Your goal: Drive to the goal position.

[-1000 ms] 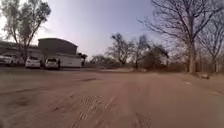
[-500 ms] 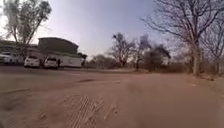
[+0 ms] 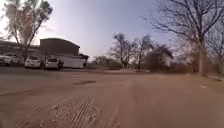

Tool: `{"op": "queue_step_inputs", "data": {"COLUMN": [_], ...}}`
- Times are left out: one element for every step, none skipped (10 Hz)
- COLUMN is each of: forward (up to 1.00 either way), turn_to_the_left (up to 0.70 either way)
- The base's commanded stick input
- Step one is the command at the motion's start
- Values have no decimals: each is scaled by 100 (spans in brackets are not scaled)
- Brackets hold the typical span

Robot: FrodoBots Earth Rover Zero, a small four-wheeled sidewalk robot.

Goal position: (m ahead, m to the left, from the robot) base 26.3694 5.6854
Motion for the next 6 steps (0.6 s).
{"op": "queue_step_inputs", "data": {"forward": [70,70,70,70,70,70], "turn_to_the_left": [-3,0,0,0,0,0]}}
